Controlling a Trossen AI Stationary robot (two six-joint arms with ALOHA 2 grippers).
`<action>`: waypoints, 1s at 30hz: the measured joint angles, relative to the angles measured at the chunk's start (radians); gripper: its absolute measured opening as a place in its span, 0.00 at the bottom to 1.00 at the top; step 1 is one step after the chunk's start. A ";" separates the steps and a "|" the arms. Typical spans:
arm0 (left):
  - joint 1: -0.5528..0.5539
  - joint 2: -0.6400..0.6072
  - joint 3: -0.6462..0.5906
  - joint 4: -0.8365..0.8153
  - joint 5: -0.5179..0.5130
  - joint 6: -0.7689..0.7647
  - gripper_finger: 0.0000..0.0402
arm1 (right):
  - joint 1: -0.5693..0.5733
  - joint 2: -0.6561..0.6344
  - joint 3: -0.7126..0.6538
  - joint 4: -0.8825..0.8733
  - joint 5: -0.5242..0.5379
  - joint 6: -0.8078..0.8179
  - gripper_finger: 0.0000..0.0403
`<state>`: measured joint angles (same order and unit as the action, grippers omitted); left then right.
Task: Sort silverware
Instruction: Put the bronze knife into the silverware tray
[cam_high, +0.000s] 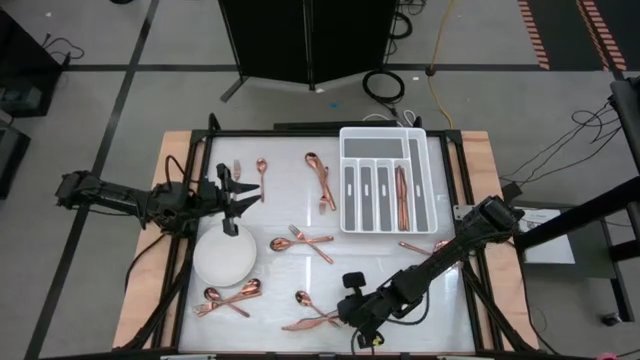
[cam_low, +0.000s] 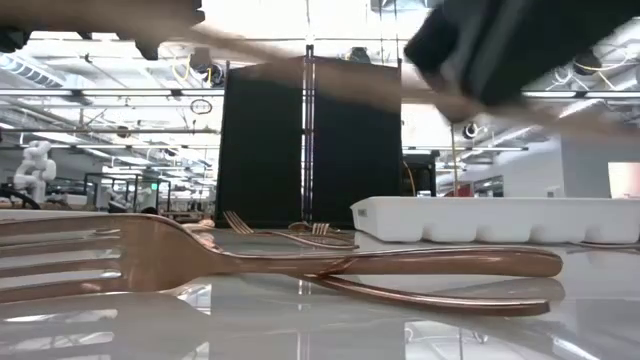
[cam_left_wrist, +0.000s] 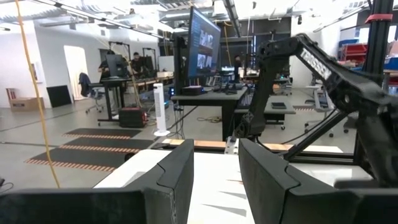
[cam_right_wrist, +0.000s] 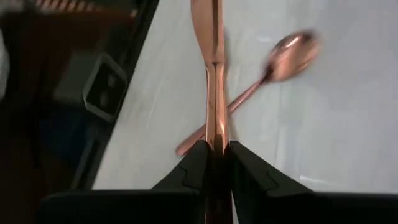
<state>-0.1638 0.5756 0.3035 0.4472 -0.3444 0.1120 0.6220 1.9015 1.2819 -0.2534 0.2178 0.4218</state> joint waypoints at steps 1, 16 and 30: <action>0.000 0.000 0.000 0.000 0.000 0.000 0.32 | -0.005 -0.020 0.000 -0.010 0.026 0.017 0.09; 0.000 0.000 0.000 -0.003 0.000 0.000 0.32 | -0.162 -0.309 0.003 -0.864 0.438 0.818 0.09; 0.000 0.000 0.000 -0.004 0.000 0.000 0.32 | -0.410 -0.292 -0.165 -1.195 0.301 1.306 0.09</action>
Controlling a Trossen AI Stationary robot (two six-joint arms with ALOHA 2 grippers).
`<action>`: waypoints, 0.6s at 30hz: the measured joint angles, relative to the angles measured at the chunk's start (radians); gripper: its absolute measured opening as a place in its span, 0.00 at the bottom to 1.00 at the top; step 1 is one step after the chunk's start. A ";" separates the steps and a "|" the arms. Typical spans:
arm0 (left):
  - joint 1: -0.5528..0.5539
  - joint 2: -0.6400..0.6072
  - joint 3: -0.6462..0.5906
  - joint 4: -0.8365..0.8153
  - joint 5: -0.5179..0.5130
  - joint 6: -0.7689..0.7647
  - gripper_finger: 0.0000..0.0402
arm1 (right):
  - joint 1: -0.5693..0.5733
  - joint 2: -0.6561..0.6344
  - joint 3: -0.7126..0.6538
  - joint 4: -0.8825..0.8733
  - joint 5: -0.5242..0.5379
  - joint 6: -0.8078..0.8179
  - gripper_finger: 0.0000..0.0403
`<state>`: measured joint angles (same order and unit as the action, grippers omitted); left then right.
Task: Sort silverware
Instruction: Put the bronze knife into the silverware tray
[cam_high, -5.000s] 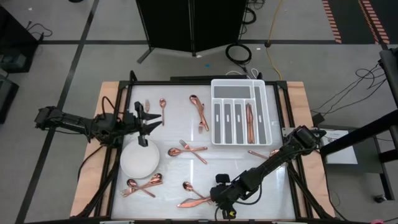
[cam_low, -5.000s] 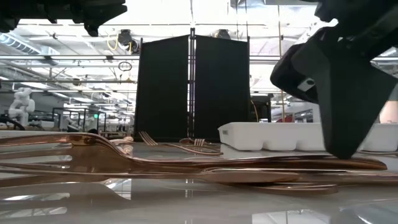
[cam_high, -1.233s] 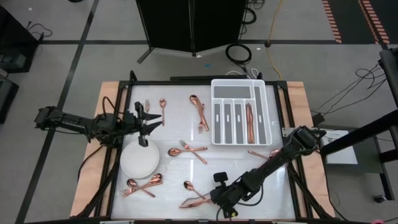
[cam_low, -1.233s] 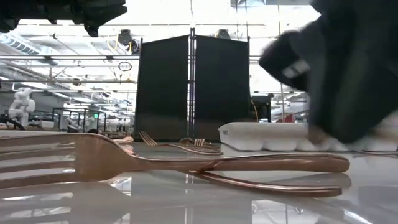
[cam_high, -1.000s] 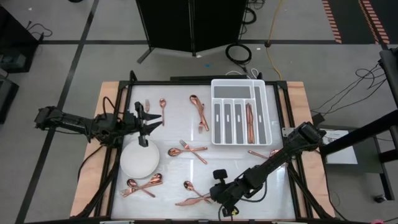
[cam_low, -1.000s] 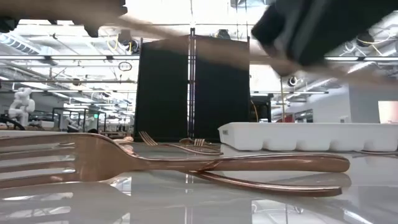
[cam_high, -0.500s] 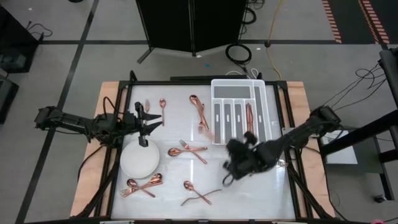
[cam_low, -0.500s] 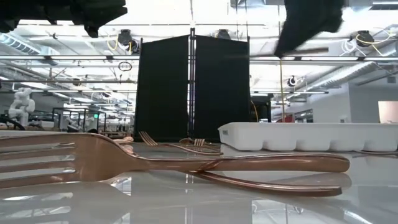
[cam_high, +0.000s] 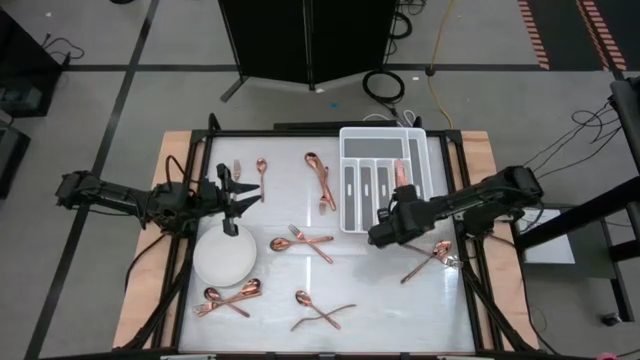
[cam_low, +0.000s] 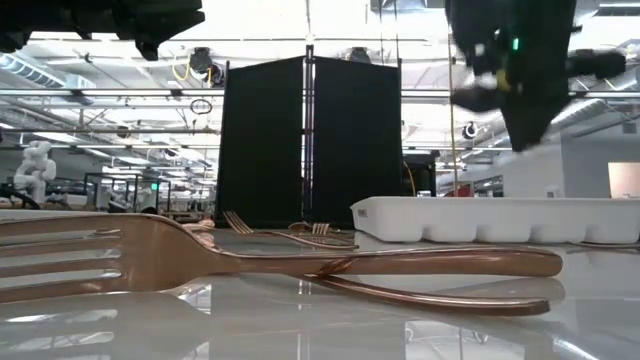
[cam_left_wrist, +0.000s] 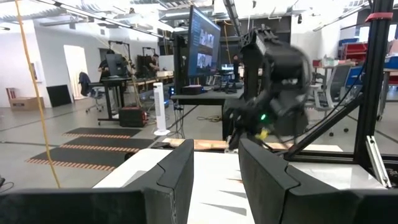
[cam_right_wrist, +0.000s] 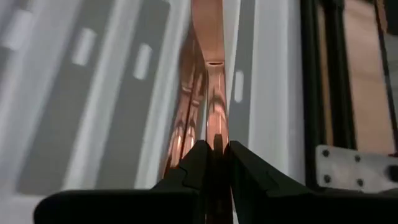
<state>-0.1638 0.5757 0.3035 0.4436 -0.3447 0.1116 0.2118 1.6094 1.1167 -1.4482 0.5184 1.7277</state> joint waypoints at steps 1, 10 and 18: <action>0.000 0.000 0.000 0.000 0.000 0.000 0.32 | -0.018 0.001 -0.032 0.033 -0.005 -0.011 0.09; 0.000 0.000 0.000 0.000 0.000 0.000 0.32 | -0.149 0.001 -0.206 0.338 -0.008 -0.144 0.09; 0.000 0.000 0.000 -0.007 0.000 0.000 0.32 | -0.199 0.001 -0.253 0.441 -0.047 -0.172 0.10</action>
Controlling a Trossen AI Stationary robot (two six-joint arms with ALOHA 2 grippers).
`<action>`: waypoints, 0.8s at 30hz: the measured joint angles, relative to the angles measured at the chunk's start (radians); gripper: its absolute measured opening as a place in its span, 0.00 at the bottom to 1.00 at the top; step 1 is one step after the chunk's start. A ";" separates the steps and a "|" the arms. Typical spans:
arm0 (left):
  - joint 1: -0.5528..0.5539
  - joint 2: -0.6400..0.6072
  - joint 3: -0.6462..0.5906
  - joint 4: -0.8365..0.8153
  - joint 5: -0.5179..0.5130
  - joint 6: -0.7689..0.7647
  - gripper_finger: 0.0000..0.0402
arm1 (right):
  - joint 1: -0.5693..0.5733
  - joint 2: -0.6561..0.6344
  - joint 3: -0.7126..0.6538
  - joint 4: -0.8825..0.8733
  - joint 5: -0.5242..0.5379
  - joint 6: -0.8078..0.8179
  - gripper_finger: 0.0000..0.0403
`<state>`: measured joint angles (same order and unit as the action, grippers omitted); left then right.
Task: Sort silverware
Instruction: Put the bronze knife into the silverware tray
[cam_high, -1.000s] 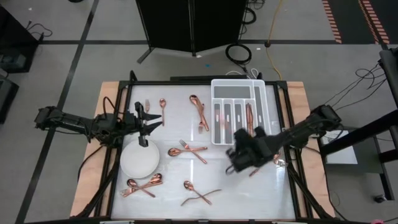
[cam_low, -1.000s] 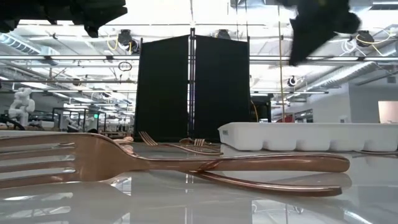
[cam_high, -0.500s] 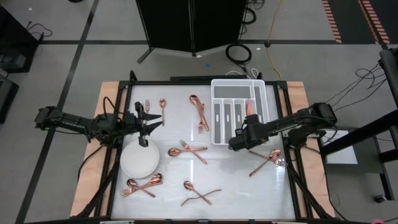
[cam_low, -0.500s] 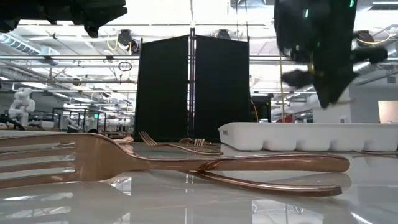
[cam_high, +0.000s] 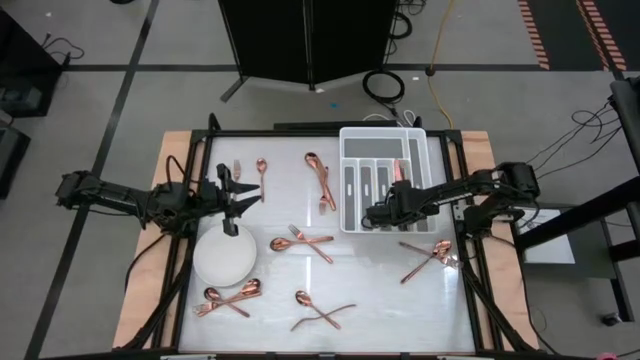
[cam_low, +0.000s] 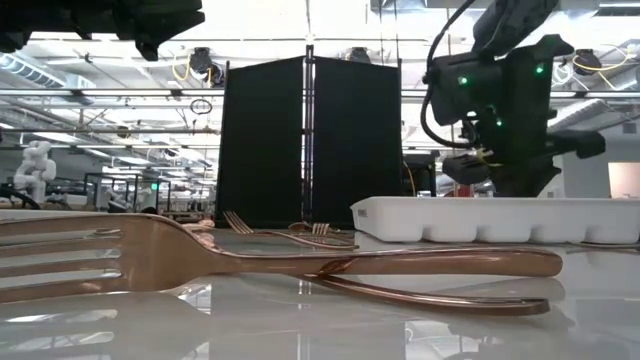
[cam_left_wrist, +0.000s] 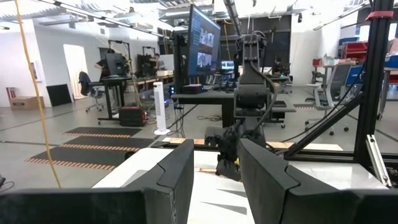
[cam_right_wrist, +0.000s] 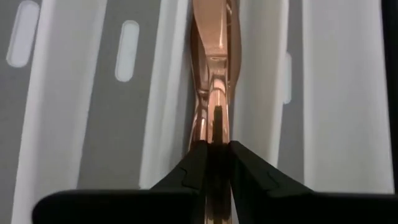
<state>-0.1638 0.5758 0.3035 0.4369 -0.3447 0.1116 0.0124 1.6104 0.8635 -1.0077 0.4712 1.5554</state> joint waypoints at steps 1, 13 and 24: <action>0.000 0.000 0.000 -0.002 0.000 0.000 0.32 | 0.000 0.000 0.000 0.007 -0.002 0.000 0.11; 0.000 0.000 0.000 -0.005 0.000 0.006 0.32 | 0.000 0.000 0.003 0.019 -0.074 -0.078 0.31; 0.000 0.000 0.000 -0.005 0.000 0.006 0.32 | 0.018 0.000 0.262 -0.225 0.089 -0.132 0.32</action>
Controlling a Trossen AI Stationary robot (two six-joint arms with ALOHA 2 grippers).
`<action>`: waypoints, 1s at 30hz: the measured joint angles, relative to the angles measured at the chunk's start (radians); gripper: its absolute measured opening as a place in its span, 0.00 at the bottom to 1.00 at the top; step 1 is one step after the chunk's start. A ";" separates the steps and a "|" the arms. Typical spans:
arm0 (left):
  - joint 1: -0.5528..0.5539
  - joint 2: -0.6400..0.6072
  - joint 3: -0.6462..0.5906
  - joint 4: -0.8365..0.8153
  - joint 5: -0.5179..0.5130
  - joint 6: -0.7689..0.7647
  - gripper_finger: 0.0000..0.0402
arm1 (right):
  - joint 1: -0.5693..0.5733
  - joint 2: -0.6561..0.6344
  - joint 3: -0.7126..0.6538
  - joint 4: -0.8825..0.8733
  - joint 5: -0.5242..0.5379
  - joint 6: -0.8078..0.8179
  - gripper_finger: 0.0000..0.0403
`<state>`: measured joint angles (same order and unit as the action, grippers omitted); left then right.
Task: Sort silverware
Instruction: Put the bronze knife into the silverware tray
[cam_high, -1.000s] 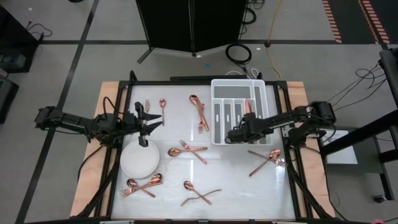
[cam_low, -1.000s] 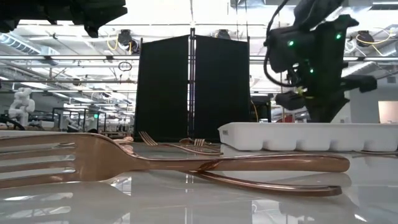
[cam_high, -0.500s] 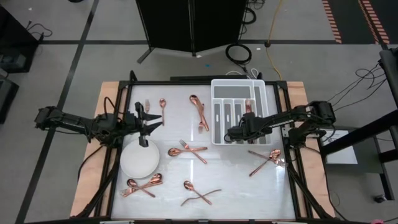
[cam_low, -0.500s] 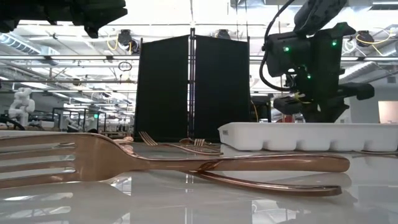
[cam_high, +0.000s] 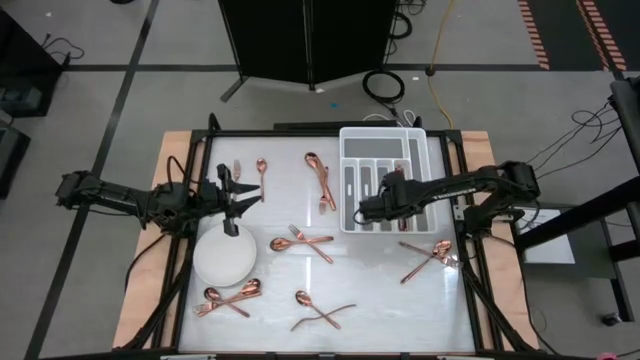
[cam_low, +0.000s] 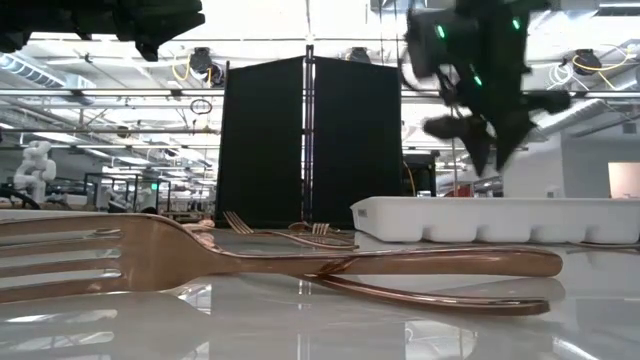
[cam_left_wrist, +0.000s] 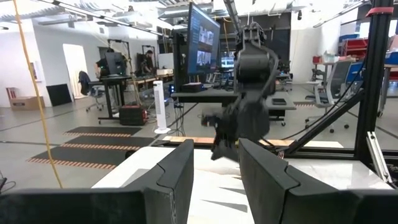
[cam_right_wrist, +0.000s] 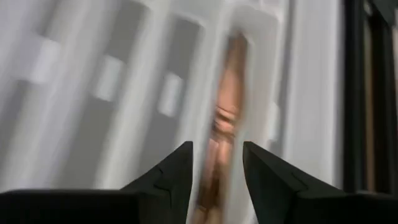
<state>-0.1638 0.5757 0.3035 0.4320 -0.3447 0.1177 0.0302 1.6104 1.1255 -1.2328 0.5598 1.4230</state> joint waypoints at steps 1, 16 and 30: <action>0.000 0.000 0.000 0.000 0.000 0.000 0.32 | 0.009 0.000 0.028 0.016 0.019 -0.019 0.32; -0.002 0.001 0.023 -0.041 0.273 -0.143 0.32 | 0.312 0.100 0.095 1.315 -0.083 -0.937 0.32; -0.265 0.248 0.286 -0.382 0.148 -0.252 0.32 | 0.376 0.338 0.094 1.458 -0.142 -1.129 0.32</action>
<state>-0.4293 0.8241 0.5895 0.0499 -0.1966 -0.1340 0.4062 1.9482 1.2198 0.2248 0.4175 0.2940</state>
